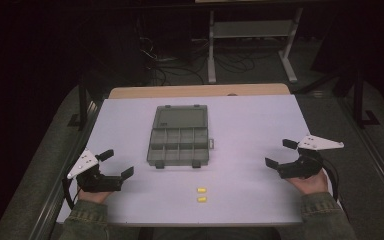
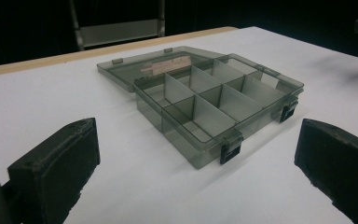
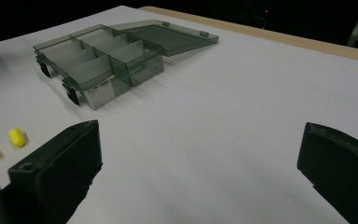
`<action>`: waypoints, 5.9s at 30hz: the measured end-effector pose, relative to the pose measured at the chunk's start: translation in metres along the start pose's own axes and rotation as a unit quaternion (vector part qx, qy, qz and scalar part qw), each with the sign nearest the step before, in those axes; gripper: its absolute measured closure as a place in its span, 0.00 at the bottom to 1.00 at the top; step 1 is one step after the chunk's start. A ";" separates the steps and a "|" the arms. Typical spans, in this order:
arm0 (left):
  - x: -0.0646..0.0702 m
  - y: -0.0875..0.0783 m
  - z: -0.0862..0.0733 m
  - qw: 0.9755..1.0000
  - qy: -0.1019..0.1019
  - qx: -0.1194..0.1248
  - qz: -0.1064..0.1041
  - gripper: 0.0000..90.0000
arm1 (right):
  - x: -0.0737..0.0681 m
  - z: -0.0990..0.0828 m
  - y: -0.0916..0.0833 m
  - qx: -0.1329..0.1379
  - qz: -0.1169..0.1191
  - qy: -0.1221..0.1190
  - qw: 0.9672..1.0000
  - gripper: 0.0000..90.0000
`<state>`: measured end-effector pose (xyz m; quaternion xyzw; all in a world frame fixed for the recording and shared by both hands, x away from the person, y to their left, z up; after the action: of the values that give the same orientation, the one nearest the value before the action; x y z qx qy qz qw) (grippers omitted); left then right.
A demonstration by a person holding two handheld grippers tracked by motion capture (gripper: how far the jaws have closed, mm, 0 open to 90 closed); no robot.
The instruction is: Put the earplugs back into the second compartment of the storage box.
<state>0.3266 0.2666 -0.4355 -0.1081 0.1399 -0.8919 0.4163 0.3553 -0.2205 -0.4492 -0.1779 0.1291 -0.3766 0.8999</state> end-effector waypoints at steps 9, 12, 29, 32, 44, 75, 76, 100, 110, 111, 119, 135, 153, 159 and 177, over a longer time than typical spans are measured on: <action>-0.002 -0.002 0.001 1.000 -0.003 0.009 0.002 0.00 | -0.002 0.001 0.001 0.000 0.008 0.003 1.000 0.00; -0.001 0.000 0.000 1.000 -0.003 0.007 0.001 0.00 | -0.002 0.001 0.001 0.000 0.010 0.004 1.000 0.00; 0.000 0.001 -0.001 1.000 -0.003 0.004 -0.004 0.00 | -0.010 0.004 0.003 -0.012 0.026 0.001 1.000 0.00; 0.000 0.002 -0.002 1.000 -0.006 0.004 -0.002 0.00 | -0.016 0.010 0.004 -0.017 0.025 -0.011 0.999 0.00; 0.003 0.002 -0.002 1.000 -0.001 -0.001 -0.002 0.00 | -0.034 0.027 0.010 -0.031 0.047 -0.030 0.998 0.00; 0.004 0.003 -0.003 1.000 0.001 -0.001 -0.002 0.00 | -0.099 0.032 0.060 -0.108 0.134 -0.092 0.981 0.00; 0.004 0.003 -0.003 1.000 0.003 -0.001 -0.003 0.00 | -0.100 0.031 0.062 -0.111 0.136 -0.094 0.980 0.00; 0.005 0.003 -0.004 1.000 0.006 -0.004 -0.004 0.00 | -0.141 0.007 0.103 -0.193 0.180 -0.152 0.953 0.00; 0.005 0.004 -0.004 1.000 0.007 -0.007 -0.005 0.00 | -0.154 0.002 0.114 -0.216 0.199 -0.170 0.941 0.03; 0.005 0.004 -0.004 1.000 0.007 -0.007 -0.005 0.00 | -0.156 0.002 0.114 -0.217 0.201 -0.171 0.940 0.05; 0.005 0.004 -0.004 1.000 0.007 -0.008 -0.005 0.00 | -0.170 0.001 0.124 -0.241 0.229 -0.181 0.926 0.26; 0.006 0.004 -0.004 1.000 0.011 -0.008 -0.006 0.00 | -0.179 -0.011 0.135 -0.280 0.241 -0.210 0.905 0.77; 0.007 0.004 -0.004 1.000 0.012 -0.008 -0.008 0.00 | -0.180 0.003 0.132 -0.269 0.258 -0.200 0.906 0.89; 0.007 0.004 -0.004 1.000 0.012 -0.008 -0.008 0.00 | -0.178 0.018 0.129 -0.254 0.261 -0.197 0.910 0.89; 0.007 0.004 -0.004 1.000 0.012 -0.008 -0.009 0.00 | -0.175 0.053 0.139 -0.245 0.255 -0.203 0.913 0.89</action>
<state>0.3239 0.2594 -0.4405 -0.1020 0.1511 -0.8957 0.4057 0.3430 0.0082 -0.4418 -0.4265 0.0726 -0.0468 0.9003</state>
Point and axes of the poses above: each handheld gripper's, and its own axes: y roughly forward along the jaws, z roughly out of its top, x roughly to its right, the point moved 8 cm from there along y, roughly forward along the jaws, and after that the axes turned 1 degree about -y, right-handed, at the moved point
